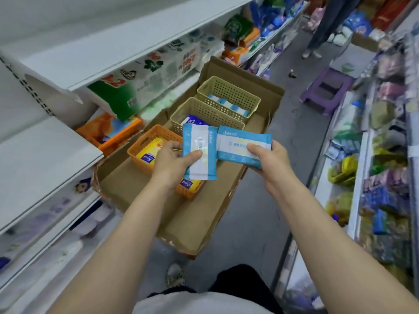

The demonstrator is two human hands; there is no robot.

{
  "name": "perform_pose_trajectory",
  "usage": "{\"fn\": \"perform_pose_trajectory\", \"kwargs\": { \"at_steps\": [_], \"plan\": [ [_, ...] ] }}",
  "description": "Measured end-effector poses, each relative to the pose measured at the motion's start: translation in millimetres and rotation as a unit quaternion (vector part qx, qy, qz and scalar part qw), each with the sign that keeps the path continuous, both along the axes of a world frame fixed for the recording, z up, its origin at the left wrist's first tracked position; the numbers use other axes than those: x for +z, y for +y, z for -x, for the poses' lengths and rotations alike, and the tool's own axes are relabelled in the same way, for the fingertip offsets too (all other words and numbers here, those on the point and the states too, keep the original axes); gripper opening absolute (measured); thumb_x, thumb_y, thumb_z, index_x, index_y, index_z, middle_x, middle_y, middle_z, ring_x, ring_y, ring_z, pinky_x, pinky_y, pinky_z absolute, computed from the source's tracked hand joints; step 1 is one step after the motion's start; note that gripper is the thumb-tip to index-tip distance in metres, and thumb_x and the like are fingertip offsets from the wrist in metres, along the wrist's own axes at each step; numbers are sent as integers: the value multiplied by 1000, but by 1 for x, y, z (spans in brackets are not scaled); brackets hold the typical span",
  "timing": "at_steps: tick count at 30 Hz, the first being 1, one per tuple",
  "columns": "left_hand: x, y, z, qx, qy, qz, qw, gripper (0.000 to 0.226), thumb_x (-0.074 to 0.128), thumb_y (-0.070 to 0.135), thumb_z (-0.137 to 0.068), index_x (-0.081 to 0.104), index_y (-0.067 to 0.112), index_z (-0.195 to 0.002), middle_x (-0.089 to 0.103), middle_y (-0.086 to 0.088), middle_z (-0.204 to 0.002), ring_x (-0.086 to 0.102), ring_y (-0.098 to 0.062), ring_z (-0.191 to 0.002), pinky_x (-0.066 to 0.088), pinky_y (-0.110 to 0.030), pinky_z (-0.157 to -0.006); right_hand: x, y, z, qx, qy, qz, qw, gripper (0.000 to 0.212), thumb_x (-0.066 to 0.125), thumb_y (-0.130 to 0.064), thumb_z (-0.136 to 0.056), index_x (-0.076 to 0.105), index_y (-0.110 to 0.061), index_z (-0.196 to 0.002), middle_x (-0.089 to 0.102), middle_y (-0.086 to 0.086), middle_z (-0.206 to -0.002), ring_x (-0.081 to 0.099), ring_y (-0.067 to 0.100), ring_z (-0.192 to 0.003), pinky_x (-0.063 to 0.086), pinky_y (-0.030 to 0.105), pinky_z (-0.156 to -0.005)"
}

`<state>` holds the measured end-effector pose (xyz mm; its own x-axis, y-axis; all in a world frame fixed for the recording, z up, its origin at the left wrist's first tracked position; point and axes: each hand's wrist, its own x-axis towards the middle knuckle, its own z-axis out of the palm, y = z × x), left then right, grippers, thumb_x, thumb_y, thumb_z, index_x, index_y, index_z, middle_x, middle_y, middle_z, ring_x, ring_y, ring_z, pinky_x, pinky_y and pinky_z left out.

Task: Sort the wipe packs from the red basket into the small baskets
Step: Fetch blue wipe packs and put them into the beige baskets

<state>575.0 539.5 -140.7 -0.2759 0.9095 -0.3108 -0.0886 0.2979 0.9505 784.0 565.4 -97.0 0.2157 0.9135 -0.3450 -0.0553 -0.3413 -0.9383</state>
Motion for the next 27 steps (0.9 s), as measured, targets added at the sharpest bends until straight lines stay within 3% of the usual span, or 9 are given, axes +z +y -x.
{"fn": "perform_pose_trajectory", "kwargs": {
  "at_steps": [4,7,11,15,18,20,25,27],
  "plan": [
    [-5,31,-18,26,2,-13,1000,35,82,22,-79,58,27,-104,76,1,-84,74,-16,-71,57,-27,-57,-17,40,-23,14,-1,-27,1000,52,68,2,-85,52,-26,-127,65,3,-112,71,22,-94,59,39,-80],
    [-9,59,-45,76,-8,-16,997,23,74,24,-87,59,22,-105,76,-3,-87,74,-16,-73,57,-32,-59,-31,78,-46,50,8,-24,998,42,72,1,-82,59,-20,-116,69,5,-106,73,15,-81,60,33,-71],
    [-8,91,-96,178,-58,-25,982,13,69,16,-91,62,20,-101,76,6,-84,74,-9,-72,54,-22,-53,-46,130,-85,96,24,2,995,36,79,-2,-77,56,-15,-101,66,14,-109,69,24,-86,56,43,-80],
    [-7,122,-155,222,-119,2,968,20,69,9,-90,63,15,-108,73,0,-98,70,-10,-72,56,-20,-57,-47,181,-131,129,53,7,990,42,77,3,-79,52,-6,-112,64,19,-109,65,29,-91,53,41,-80],
    [-6,140,-186,263,-165,23,950,28,69,7,-89,61,13,-114,71,-3,-108,71,-11,-82,56,-19,-58,-42,214,-157,165,140,23,976,37,70,5,-84,59,3,-120,71,18,-111,69,26,-93,58,36,-80],
    [-5,149,-196,284,-182,13,941,32,70,4,-87,61,15,-116,73,-1,-106,73,-11,-82,54,-17,-54,-43,233,-163,223,158,40,961,24,70,-1,-86,67,-2,-110,75,12,-102,72,21,-86,58,31,-72],
    [-8,181,-191,286,-174,-3,942,37,75,1,-82,62,19,-112,76,1,-97,74,-15,-87,56,-19,-59,-61,278,-136,309,117,65,941,18,71,-6,-86,64,-14,-101,76,2,-91,72,17,-81,54,40,-88],
    [-16,197,-183,262,-165,13,951,36,77,2,-80,64,18,-110,77,1,-98,74,-16,-88,57,-21,-61,-66,297,-125,337,107,67,933,20,72,-6,-85,64,-12,-103,77,6,-94,73,24,-89,55,44,-91]
  ]
}}
